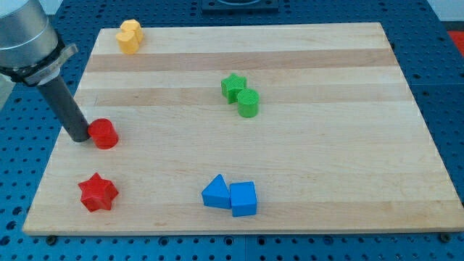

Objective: Move your arm to the left of the red star

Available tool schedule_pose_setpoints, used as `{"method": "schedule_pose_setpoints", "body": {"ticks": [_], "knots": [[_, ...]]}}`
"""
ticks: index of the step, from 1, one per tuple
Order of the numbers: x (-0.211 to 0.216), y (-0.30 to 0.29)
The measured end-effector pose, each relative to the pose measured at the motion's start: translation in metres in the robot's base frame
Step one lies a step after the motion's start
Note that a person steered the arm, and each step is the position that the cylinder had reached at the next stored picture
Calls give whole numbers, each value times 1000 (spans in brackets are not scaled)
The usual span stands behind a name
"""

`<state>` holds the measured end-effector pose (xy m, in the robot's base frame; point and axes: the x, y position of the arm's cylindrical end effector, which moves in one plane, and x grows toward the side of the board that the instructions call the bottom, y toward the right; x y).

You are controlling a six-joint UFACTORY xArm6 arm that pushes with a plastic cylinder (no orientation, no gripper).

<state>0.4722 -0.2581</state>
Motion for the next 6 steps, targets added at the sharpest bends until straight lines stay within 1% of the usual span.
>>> {"method": "schedule_pose_setpoints", "body": {"ticks": [2, 3, 5, 6], "knots": [[0, 28], [11, 29], [78, 25], [88, 4]]}}
